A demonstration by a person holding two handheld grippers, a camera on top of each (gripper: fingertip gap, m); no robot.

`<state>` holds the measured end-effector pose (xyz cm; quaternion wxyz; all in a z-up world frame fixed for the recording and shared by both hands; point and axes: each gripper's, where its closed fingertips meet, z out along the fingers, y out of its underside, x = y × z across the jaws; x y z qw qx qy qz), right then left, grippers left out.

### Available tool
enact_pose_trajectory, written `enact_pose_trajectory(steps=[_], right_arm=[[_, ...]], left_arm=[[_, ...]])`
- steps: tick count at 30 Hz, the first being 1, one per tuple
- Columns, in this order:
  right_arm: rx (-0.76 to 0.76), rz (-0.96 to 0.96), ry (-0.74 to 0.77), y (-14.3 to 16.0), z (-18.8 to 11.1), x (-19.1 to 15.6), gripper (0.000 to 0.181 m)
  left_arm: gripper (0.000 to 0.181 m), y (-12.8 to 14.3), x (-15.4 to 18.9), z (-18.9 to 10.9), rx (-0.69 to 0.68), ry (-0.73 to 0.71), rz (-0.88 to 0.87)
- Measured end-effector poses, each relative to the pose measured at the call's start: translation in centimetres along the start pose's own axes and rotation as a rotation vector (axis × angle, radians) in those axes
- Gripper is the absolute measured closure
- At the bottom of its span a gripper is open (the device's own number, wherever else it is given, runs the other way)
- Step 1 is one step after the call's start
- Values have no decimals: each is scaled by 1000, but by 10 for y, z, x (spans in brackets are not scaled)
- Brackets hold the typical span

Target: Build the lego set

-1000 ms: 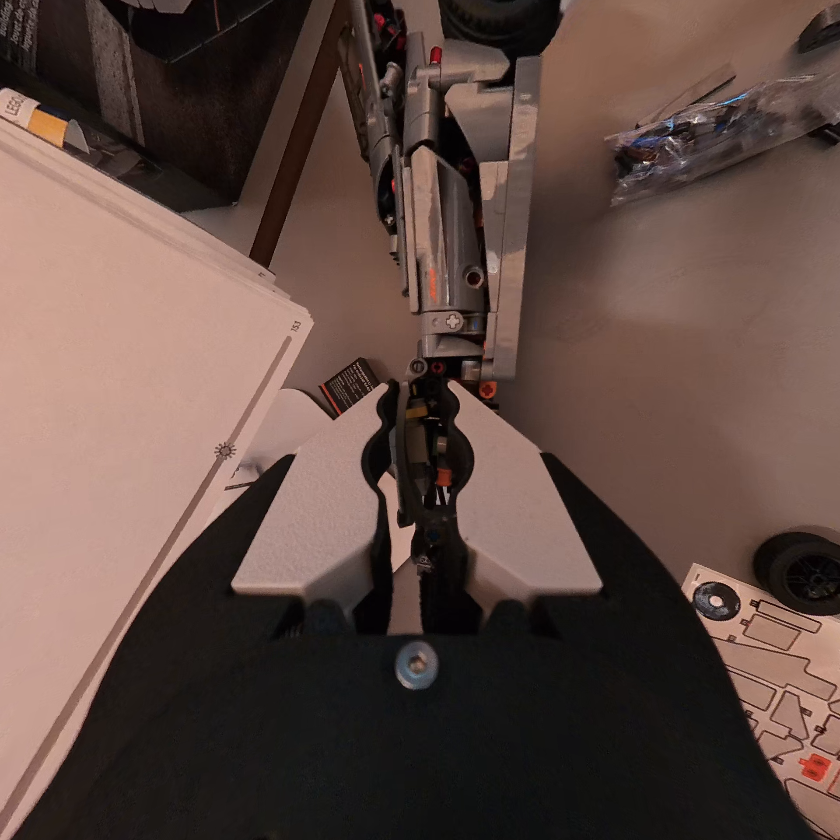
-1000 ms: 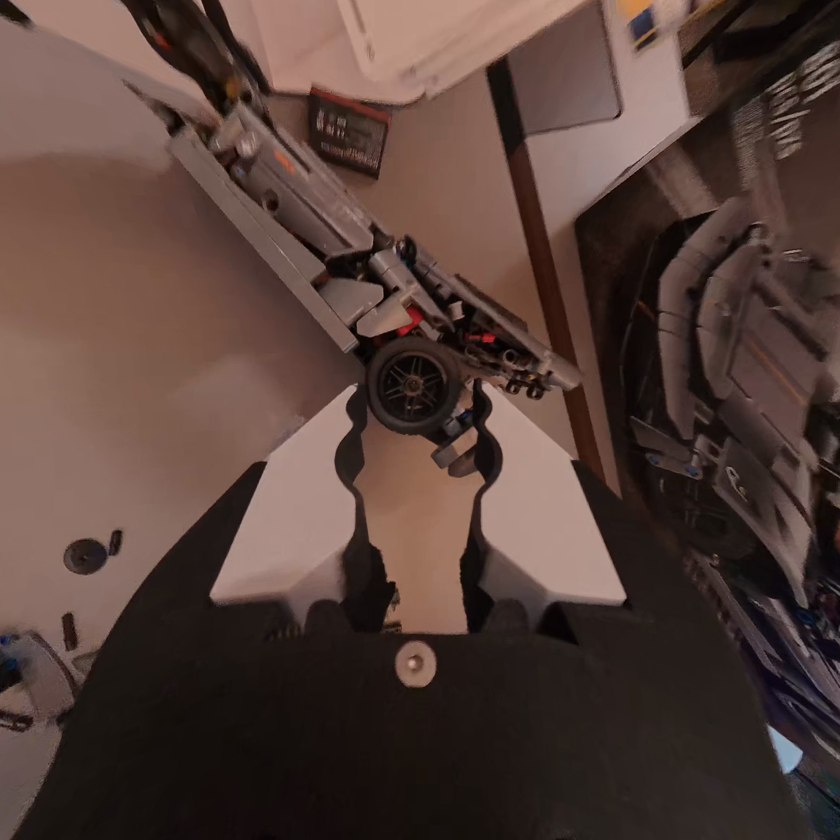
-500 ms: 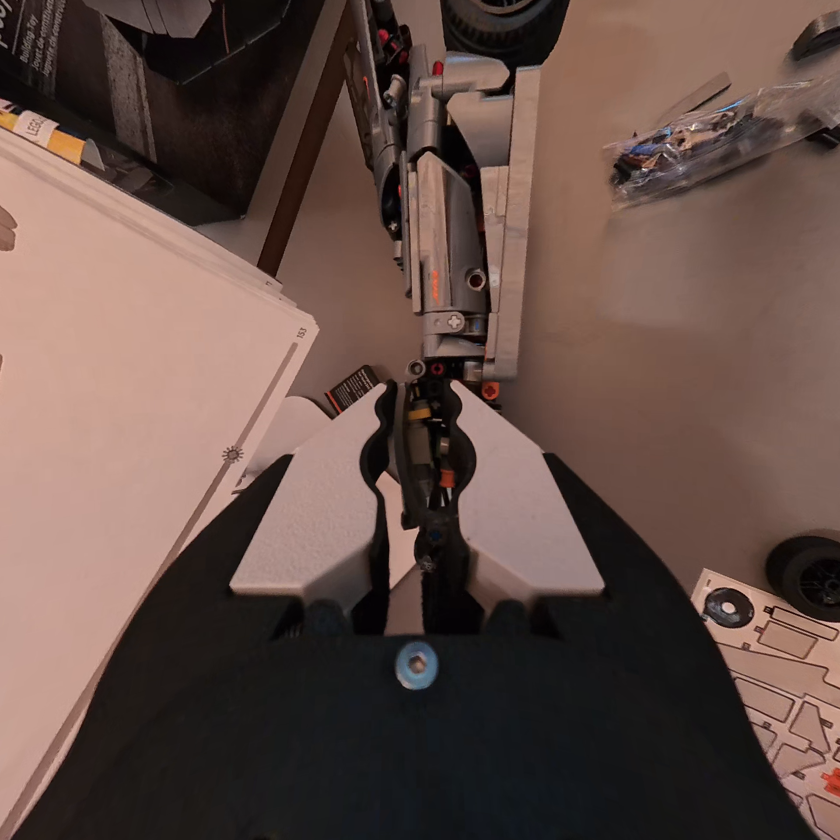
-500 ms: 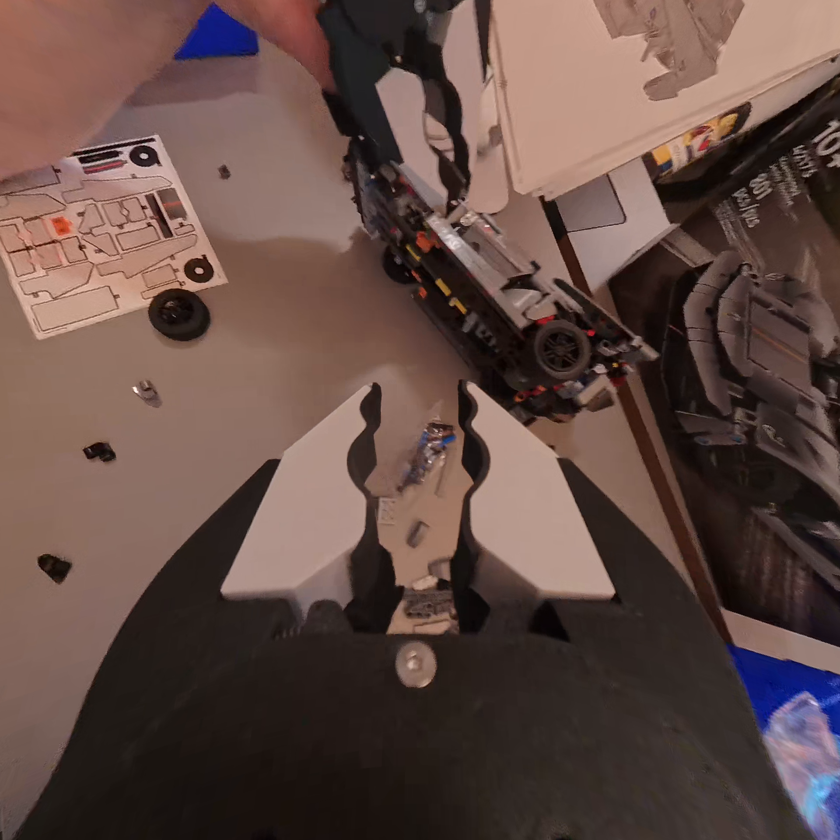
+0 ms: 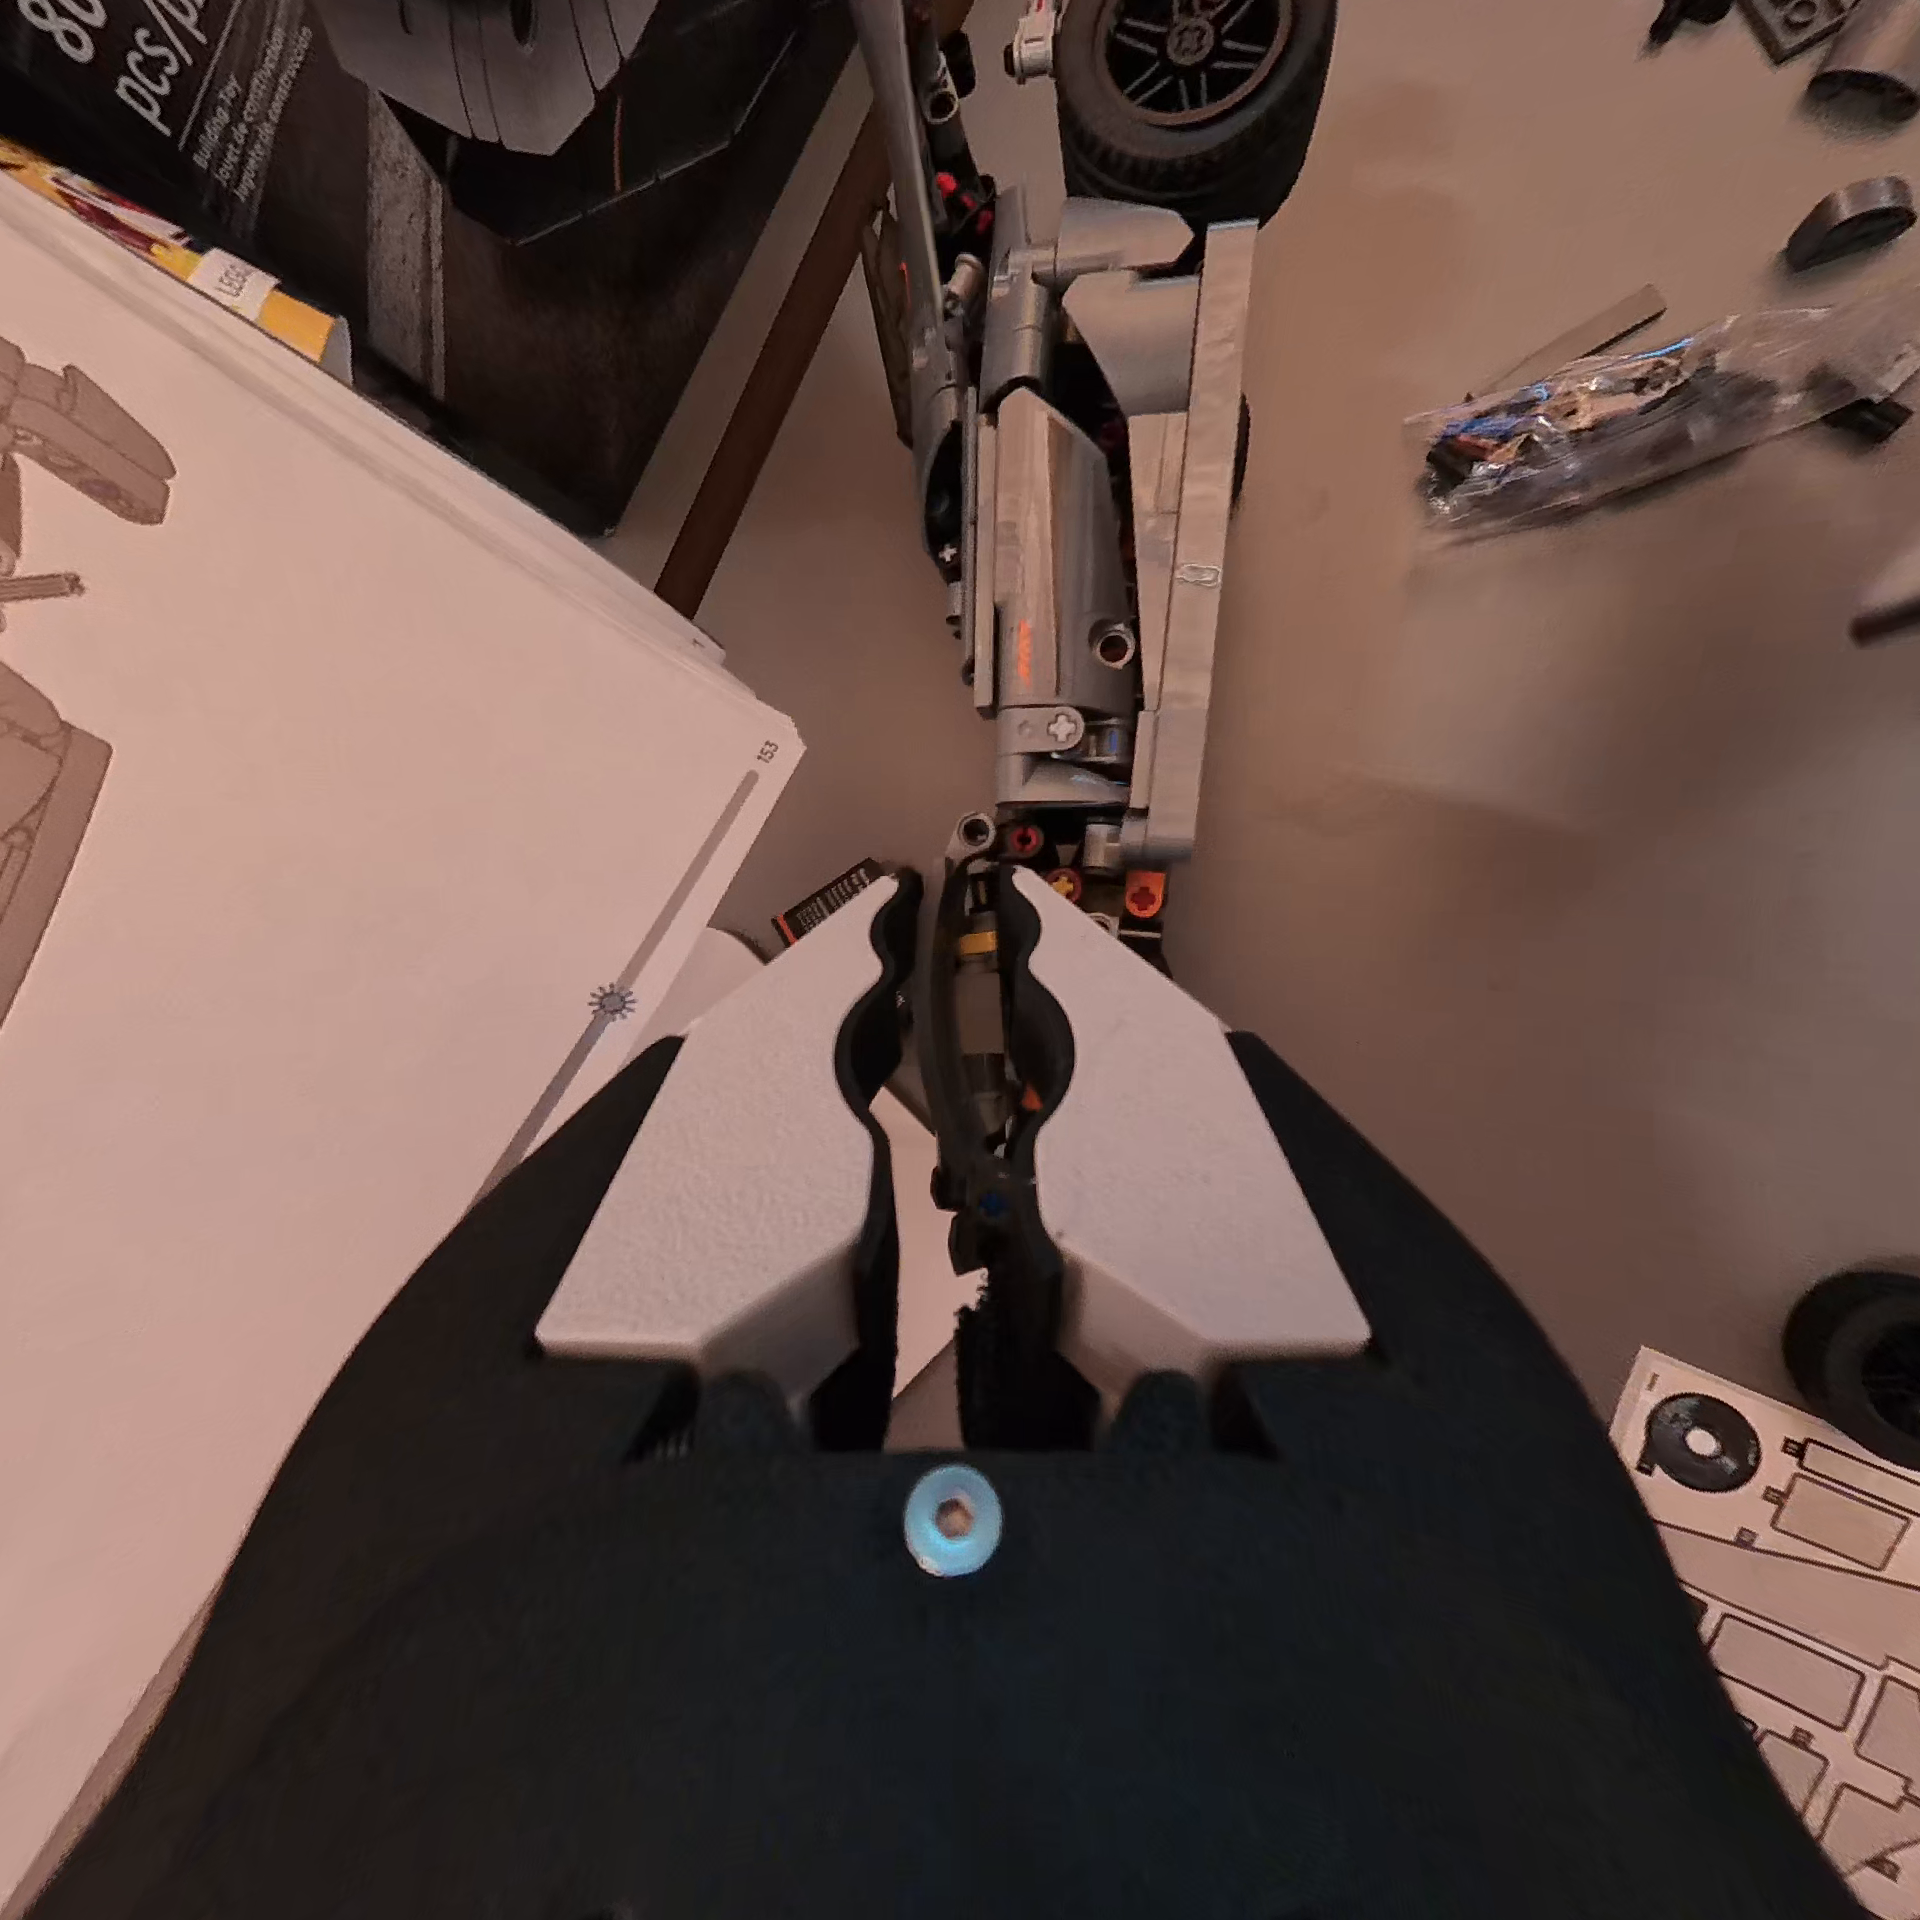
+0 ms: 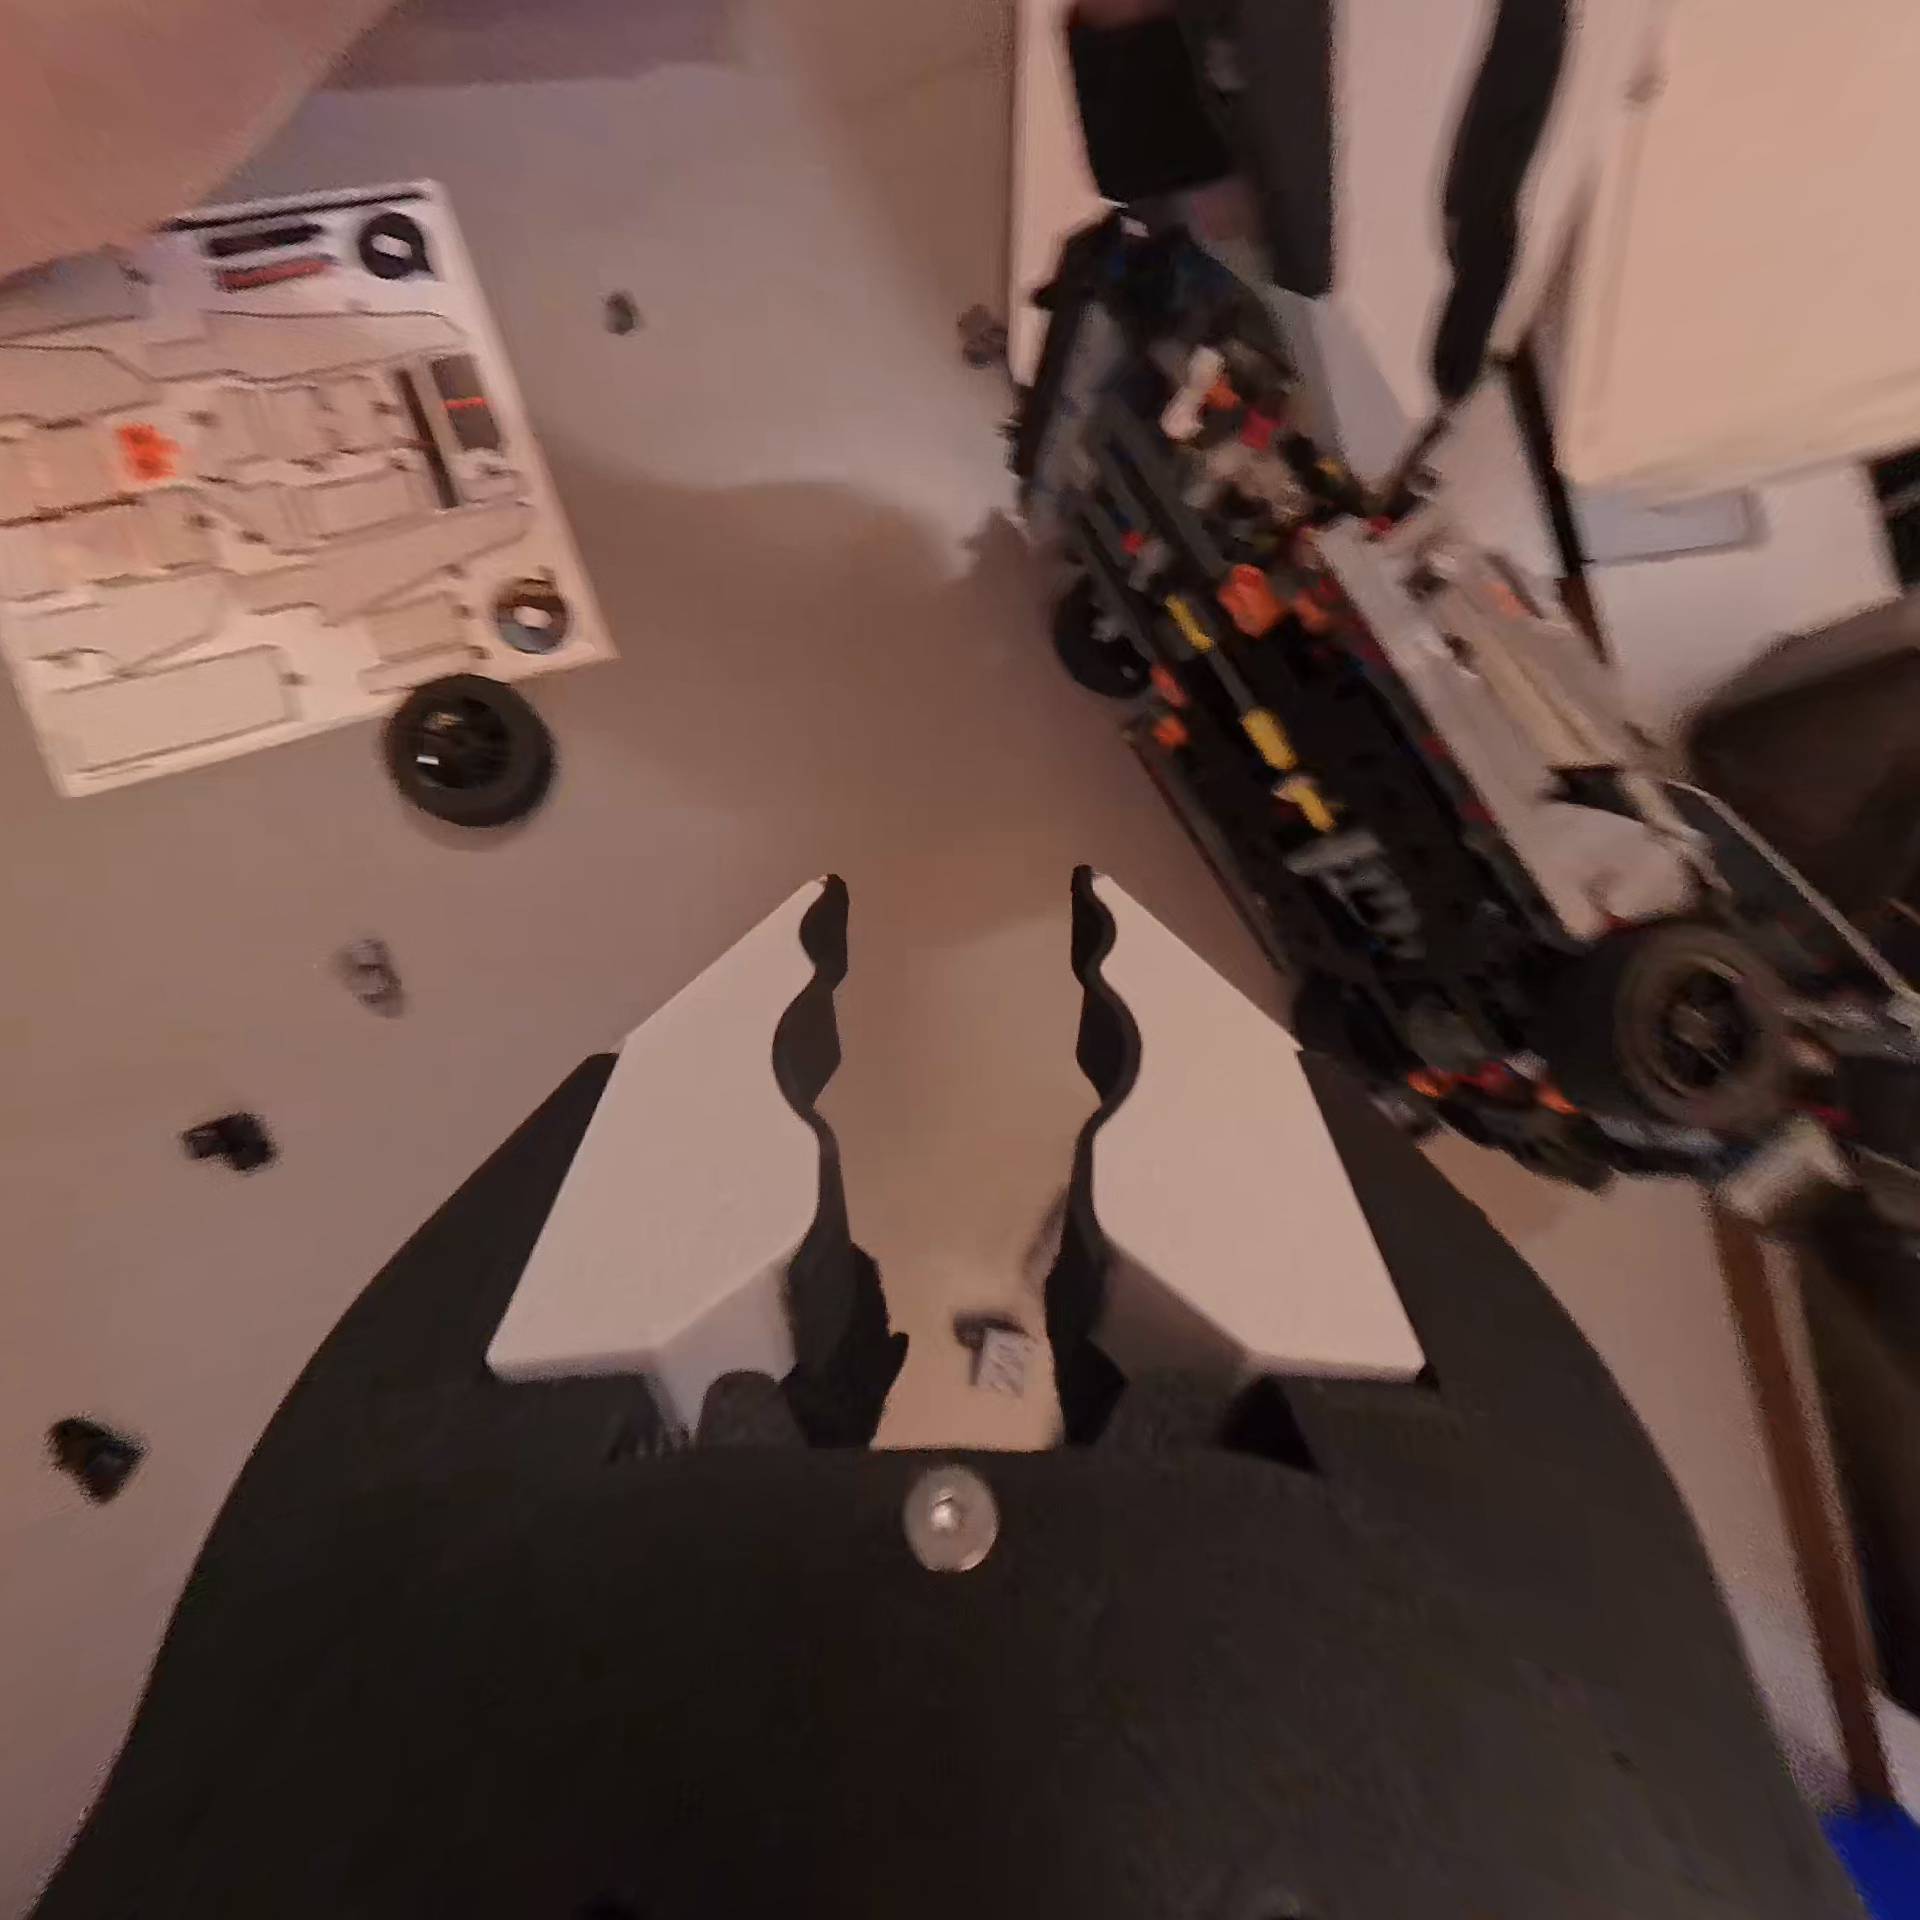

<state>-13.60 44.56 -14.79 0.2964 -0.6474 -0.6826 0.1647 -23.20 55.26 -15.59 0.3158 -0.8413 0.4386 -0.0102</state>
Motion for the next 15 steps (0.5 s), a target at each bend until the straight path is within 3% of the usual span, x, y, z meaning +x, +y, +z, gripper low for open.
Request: enact_pose_trajectory(steps=[5, 15], right_arm=[[30, -48, -250, -18, 23, -69, 132], [-85, -136, -391, -2, 69, -140, 123]], left_arm=[[169, 0, 0, 0, 2, 5, -1], [170, 0, -1, 0, 7, -2, 0]])
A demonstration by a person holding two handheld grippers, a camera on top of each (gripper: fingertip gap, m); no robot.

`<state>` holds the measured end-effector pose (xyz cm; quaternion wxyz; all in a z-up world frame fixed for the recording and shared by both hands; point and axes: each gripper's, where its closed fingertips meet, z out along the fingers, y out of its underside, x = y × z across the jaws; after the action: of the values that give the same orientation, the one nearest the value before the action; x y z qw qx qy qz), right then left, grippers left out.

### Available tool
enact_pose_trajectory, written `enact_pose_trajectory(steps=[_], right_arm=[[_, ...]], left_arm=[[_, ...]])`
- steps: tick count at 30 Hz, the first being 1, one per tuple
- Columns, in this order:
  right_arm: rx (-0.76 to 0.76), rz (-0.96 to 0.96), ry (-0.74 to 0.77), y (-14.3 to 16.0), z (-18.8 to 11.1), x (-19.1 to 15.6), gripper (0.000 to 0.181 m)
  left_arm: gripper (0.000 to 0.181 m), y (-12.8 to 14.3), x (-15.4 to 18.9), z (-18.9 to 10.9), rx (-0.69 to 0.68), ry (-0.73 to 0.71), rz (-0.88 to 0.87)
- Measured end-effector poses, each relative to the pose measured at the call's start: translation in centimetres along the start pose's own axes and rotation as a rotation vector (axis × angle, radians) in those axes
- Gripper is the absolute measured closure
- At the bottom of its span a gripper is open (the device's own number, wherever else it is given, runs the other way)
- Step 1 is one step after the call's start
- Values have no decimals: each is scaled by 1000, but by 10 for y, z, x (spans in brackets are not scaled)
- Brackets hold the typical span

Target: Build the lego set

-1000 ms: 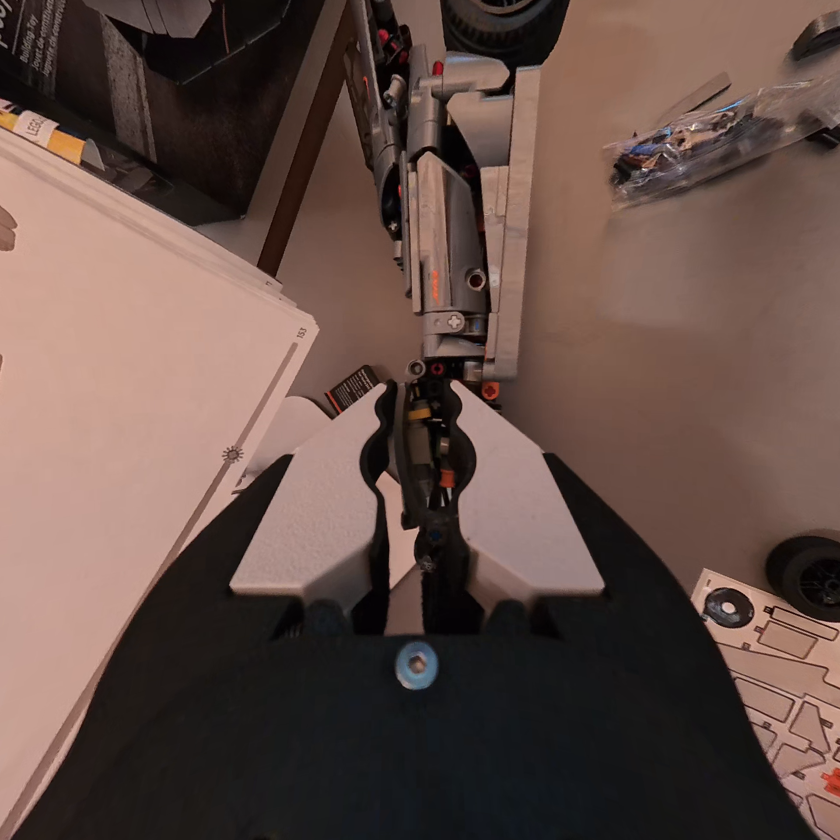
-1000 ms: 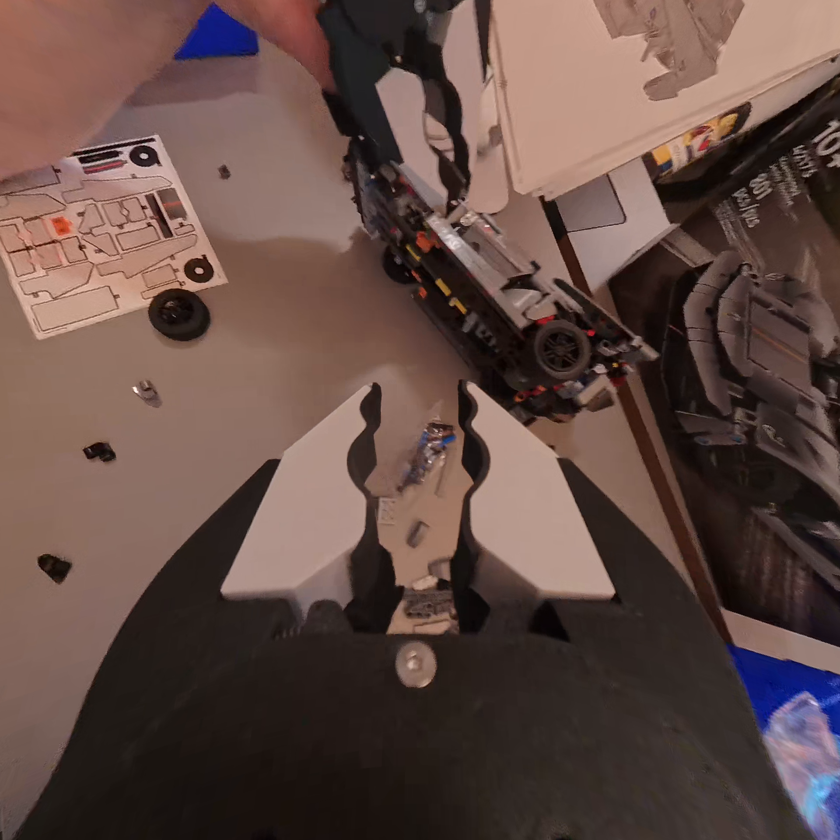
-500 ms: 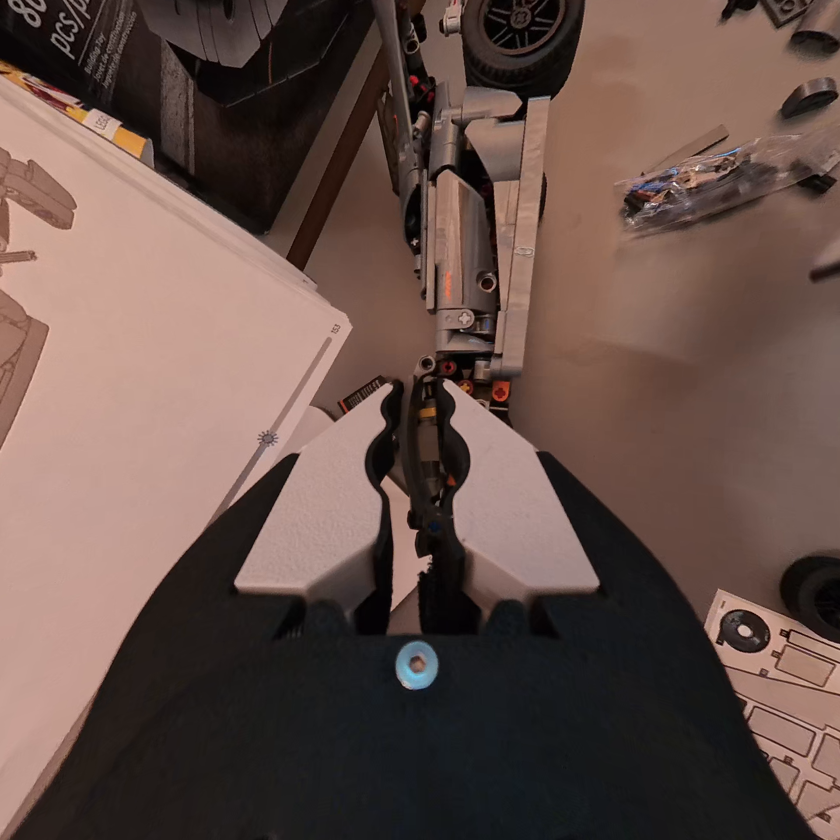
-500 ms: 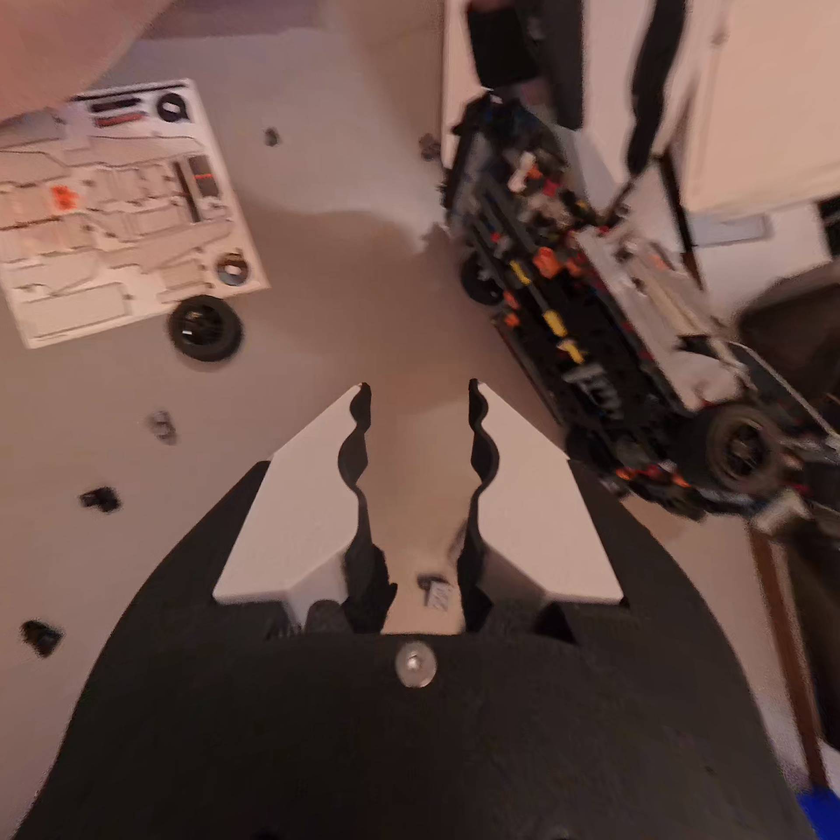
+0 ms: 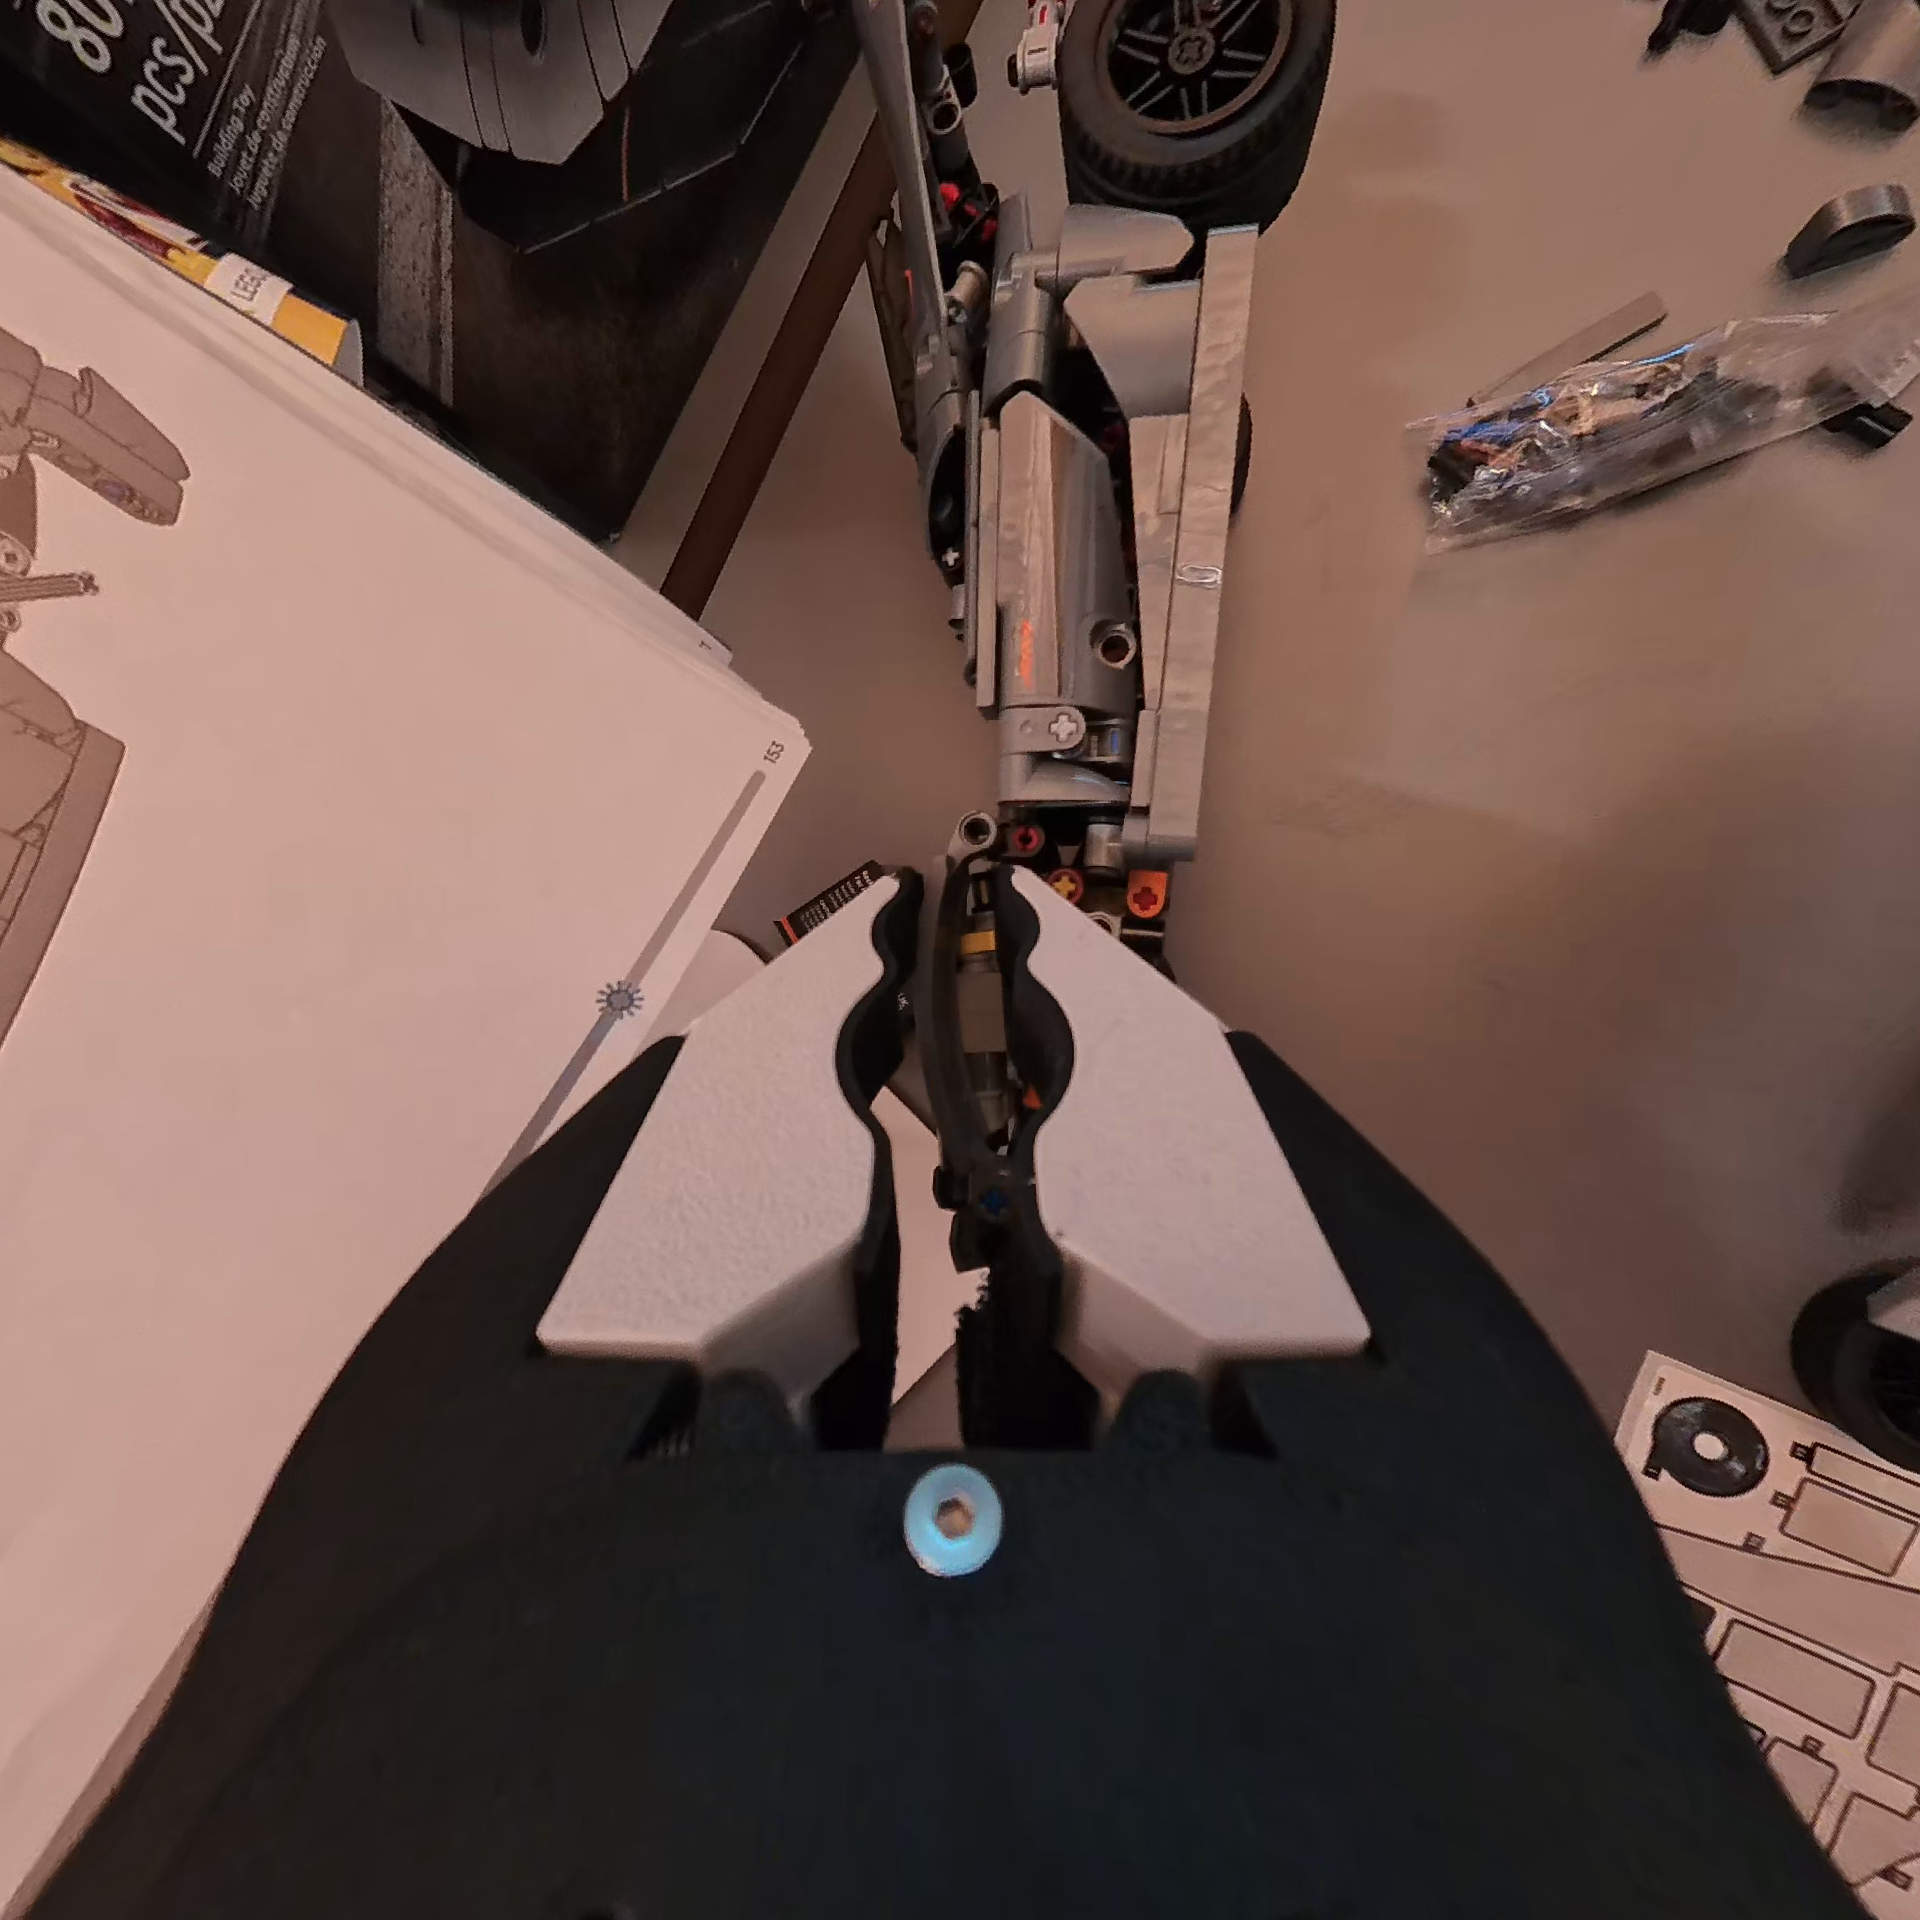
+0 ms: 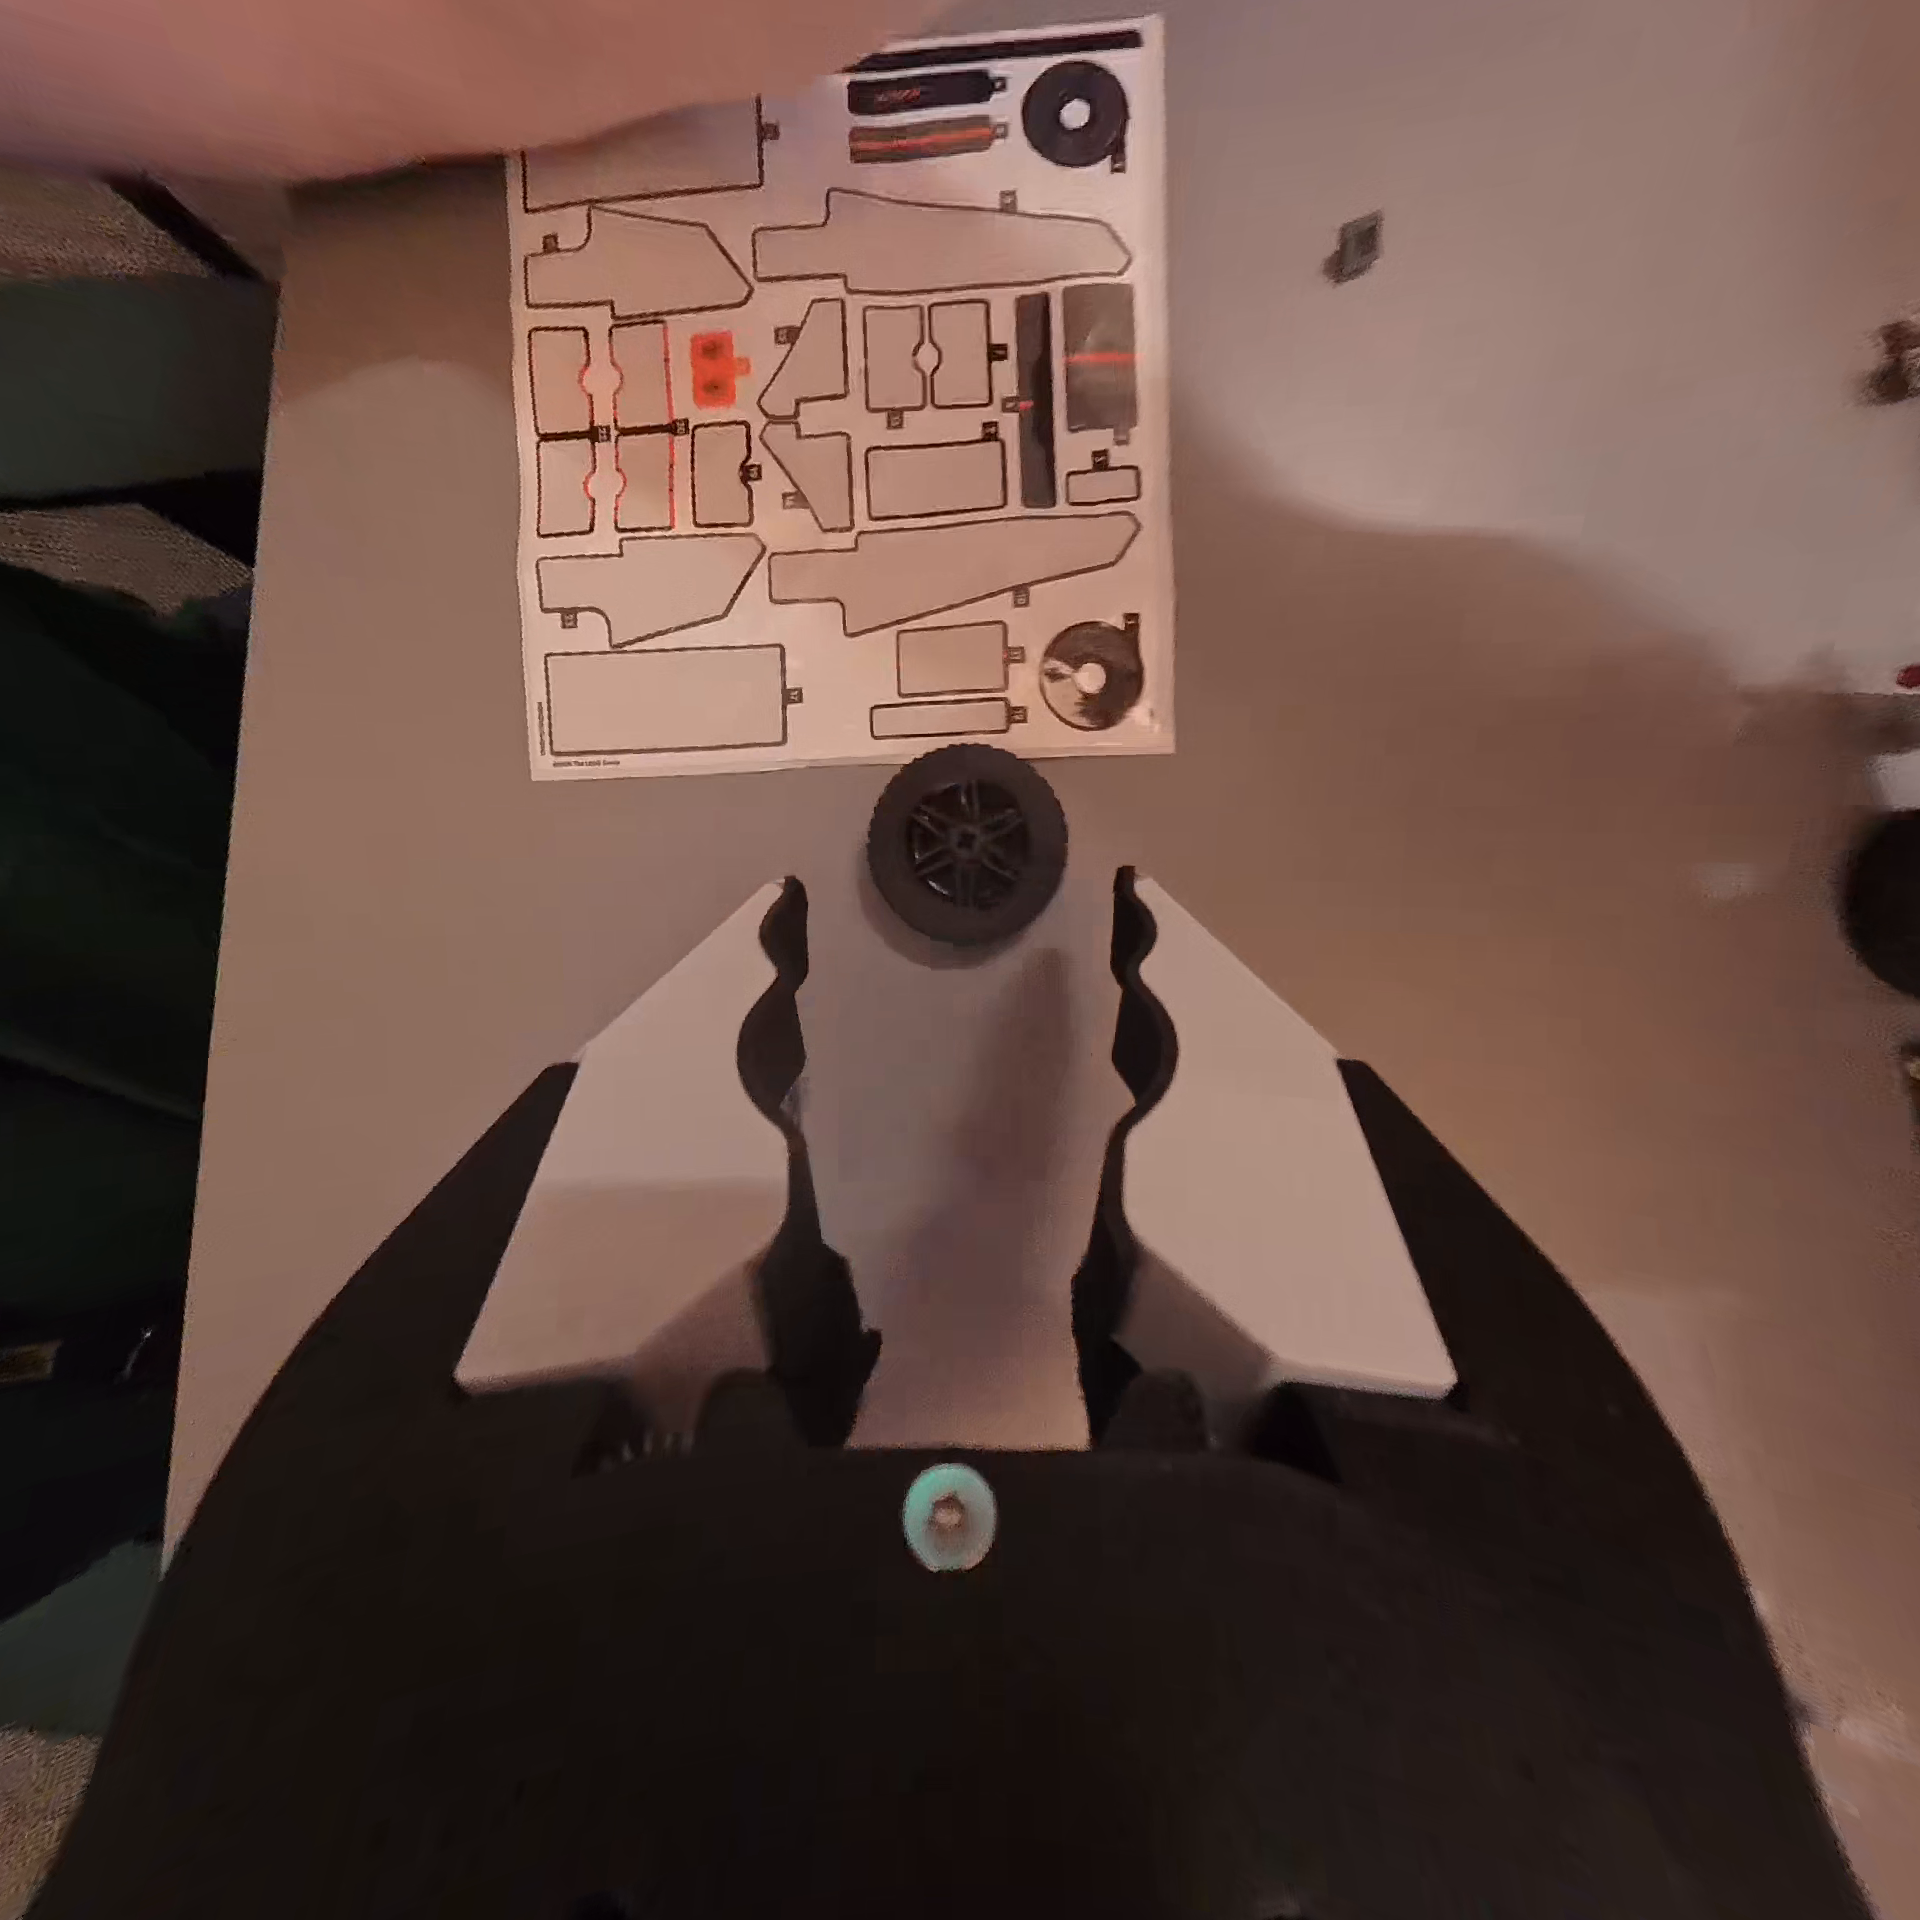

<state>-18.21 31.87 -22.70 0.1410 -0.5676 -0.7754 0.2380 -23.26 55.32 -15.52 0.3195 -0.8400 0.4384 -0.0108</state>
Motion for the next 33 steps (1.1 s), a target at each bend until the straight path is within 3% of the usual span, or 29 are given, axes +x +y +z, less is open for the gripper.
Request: enact_pose_trajectory(steps=[6, 12, 17, 26, 33], right_arm=[[-18, -2, -14, 5, 28, -2, 130], [3, -6, -19, 3, 28, 1, 139], [75, 14, 21, -8, -5, 23, 139], [149, 42, 253, -21, -89, 111, 138], [123, 48, 369, -24, -103, 179, 138]], left_arm=[[169, 2, 0, -2, 3, 8, -12], [169, 1, -3, -6, 19, 8, -19], [169, 3, -6, -11, 41, 21, -42], [173, 10, -9, -8, 32, 37, -56], [174, 13, -13, -18, 57, 66, -119]])
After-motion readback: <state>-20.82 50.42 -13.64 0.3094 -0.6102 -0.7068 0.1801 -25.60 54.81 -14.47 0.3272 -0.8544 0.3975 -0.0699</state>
